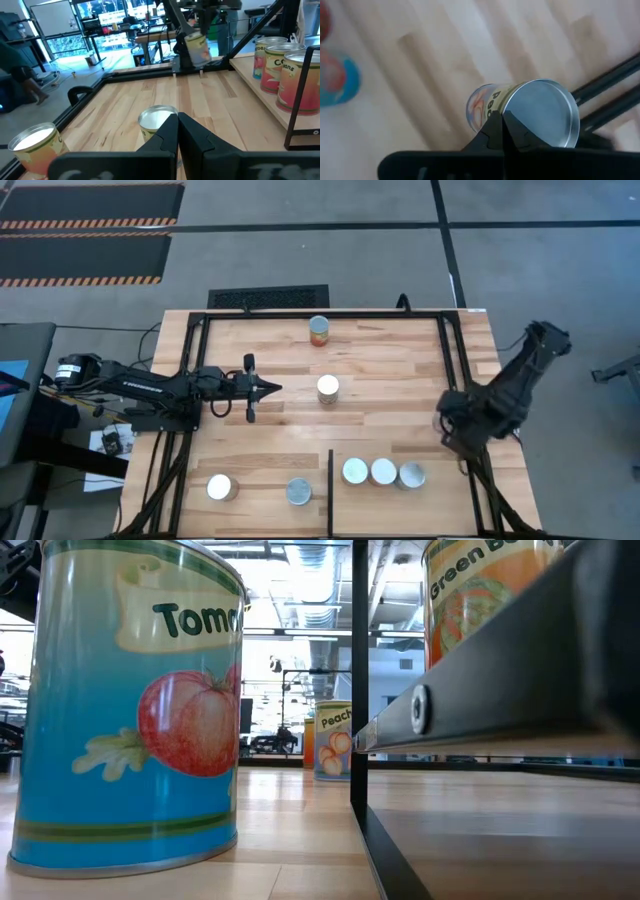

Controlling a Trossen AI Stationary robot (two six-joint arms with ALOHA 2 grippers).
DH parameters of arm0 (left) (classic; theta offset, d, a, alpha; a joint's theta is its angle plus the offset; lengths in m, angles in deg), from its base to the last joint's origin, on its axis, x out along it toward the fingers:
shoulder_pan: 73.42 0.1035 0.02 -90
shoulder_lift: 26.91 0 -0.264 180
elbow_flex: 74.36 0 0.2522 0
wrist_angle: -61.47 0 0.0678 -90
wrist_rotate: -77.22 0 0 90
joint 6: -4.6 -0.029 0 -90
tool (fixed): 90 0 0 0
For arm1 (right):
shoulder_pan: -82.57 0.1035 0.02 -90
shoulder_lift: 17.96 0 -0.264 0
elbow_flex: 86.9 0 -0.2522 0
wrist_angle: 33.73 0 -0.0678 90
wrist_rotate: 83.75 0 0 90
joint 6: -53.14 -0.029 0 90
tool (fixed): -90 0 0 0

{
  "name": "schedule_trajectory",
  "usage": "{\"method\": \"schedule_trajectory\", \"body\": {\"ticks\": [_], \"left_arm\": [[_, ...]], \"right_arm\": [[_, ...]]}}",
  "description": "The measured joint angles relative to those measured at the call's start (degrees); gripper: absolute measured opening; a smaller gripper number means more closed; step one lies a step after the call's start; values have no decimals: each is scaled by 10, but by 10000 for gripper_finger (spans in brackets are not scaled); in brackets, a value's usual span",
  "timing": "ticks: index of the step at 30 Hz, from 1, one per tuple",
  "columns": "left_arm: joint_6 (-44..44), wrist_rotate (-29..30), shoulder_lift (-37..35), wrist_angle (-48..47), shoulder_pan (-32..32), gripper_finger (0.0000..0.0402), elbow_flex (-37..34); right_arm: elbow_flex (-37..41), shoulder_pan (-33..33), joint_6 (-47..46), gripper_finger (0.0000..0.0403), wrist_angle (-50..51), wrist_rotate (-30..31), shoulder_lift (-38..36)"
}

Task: Pick and place cans onto a shelf
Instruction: Put the top canned peaches on the shelf

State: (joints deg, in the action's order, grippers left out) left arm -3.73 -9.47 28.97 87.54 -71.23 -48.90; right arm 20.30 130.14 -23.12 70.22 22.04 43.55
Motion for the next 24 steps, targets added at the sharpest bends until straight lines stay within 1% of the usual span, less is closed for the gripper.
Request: {"method": "schedule_trajectory", "body": {"ticks": [5,9,16,20,24], "left_arm": [[0,0,0,0,0,0,0],[0,0,0,0,0,0,0],[0,0,0,0,0,0,0],[0,0,0,0,0,0,0],[1,0,0,0,0,0,0]], "right_arm": [[-16,102,-116,3,0,-27,31],[-50,155,-156,3,-2,-34,71],[-104,204,-170,7,-2,-34,146],[-126,217,-191,4,-8,-35,181],[-134,222,-197,4,-35,-37,211]]}}
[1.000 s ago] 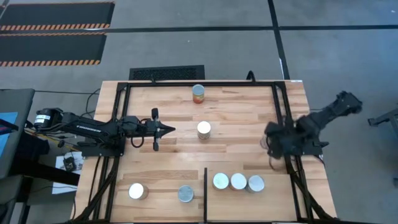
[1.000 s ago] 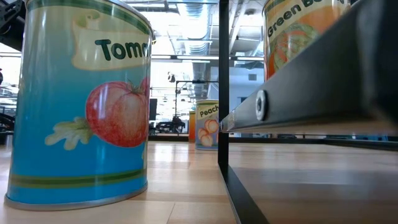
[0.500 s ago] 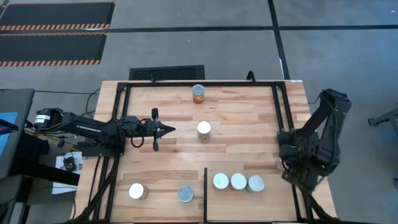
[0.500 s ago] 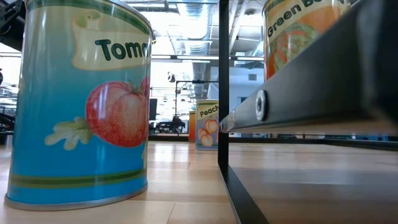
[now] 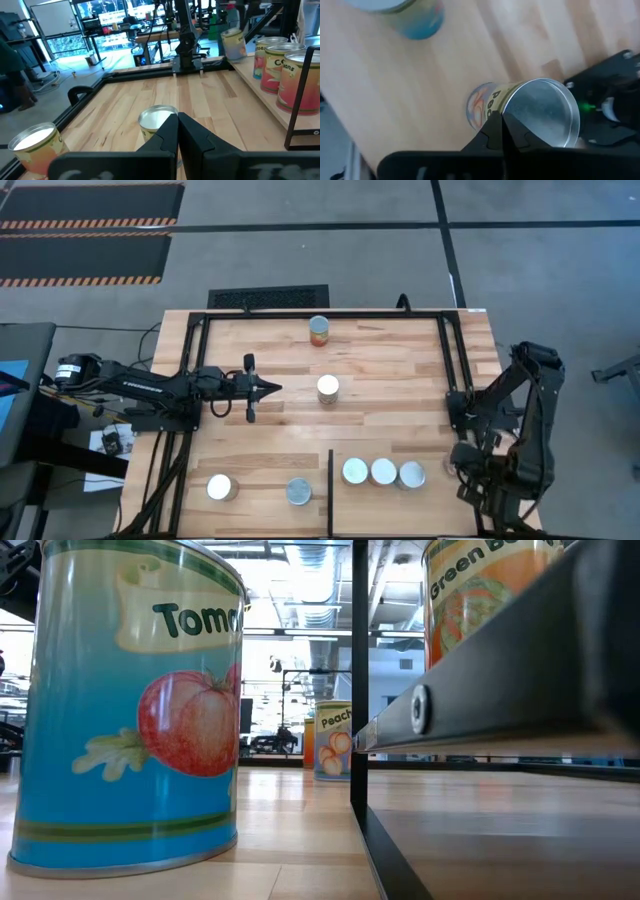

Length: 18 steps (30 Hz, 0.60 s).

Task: Pick and place cans onto a shelf
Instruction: Put the top canned peaches on the shelf

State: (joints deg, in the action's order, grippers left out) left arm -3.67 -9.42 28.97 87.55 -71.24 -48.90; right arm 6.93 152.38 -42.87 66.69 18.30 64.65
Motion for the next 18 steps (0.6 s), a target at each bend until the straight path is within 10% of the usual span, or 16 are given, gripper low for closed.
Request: {"method": "schedule_trajectory", "body": {"ticks": [18], "left_arm": [[-2,1,0,2,0,0,0]], "right_arm": [[-1,-23,43,3,-119,26,40]]}}
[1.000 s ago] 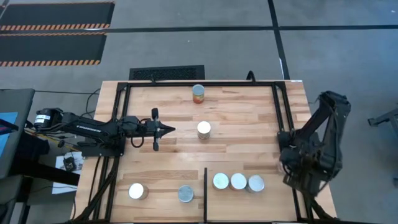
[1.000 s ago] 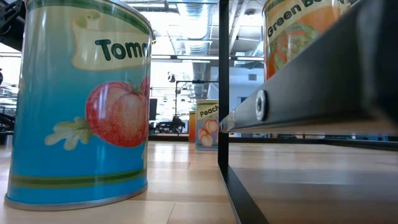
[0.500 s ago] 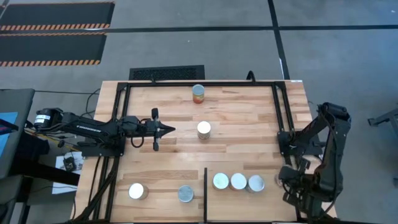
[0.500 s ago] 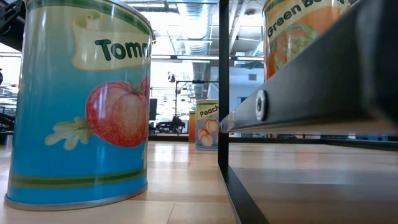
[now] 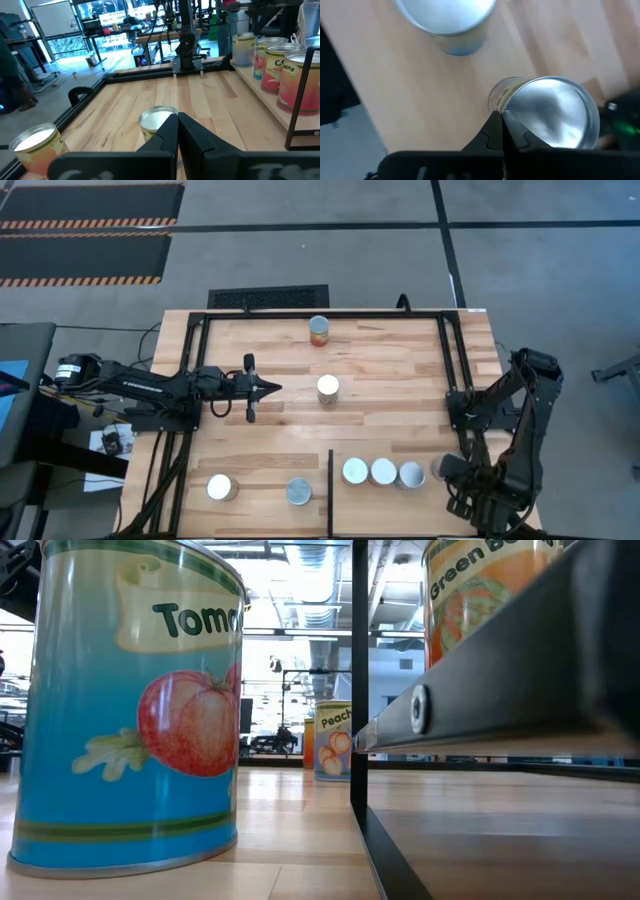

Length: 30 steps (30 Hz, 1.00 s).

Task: Pick and place cans onto a shelf
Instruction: Put the top canned peaches on the shelf

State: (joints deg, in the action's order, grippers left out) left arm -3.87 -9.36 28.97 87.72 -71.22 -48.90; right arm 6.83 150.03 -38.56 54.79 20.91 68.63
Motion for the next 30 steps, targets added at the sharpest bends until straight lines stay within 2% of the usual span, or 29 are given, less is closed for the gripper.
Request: {"method": "schedule_trajectory", "body": {"ticks": [20,30], "left_arm": [[-1,0,0,0,0,0,0],[-1,0,0,-1,0,0,0]], "right_arm": [[0,-14,8,5,-71,-14,-1],[0,-31,42,5,-96,-25,0]]}}
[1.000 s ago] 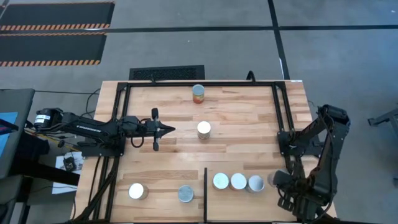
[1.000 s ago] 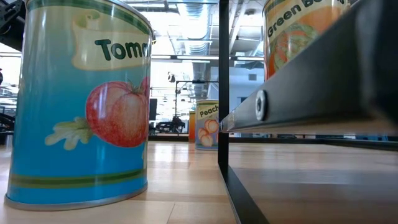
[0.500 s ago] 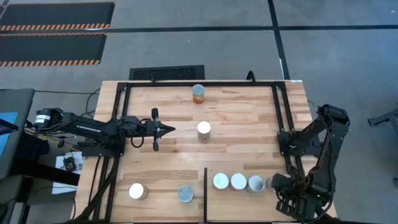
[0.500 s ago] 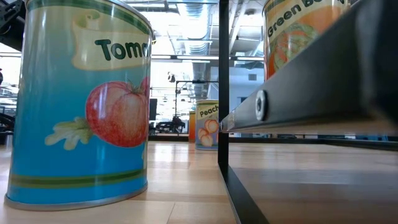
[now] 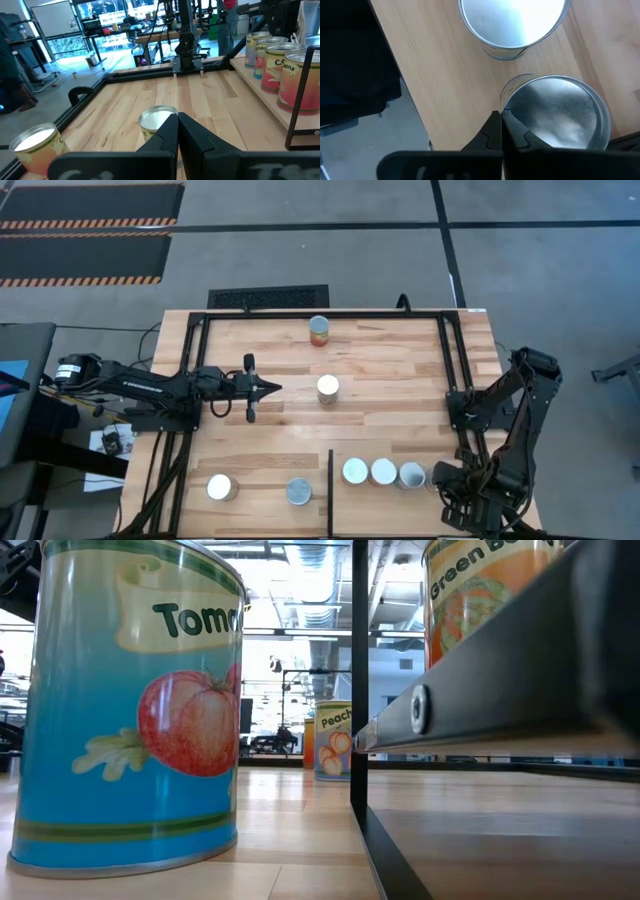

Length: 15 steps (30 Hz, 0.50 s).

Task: Pick and place cans onto a shelf
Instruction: Put the top canned peaches on the shelf

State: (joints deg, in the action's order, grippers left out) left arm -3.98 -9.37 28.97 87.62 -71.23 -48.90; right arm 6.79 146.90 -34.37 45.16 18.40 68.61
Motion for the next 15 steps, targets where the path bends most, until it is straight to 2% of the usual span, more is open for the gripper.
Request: {"method": "schedule_trajectory", "body": {"ticks": [5,15], "left_arm": [[0,0,0,-2,0,0,0],[0,0,0,-2,0,0,0]], "right_arm": [[0,0,0,9,-4,-1,0],[-6,0,-8,40,-8,-5,0]]}}
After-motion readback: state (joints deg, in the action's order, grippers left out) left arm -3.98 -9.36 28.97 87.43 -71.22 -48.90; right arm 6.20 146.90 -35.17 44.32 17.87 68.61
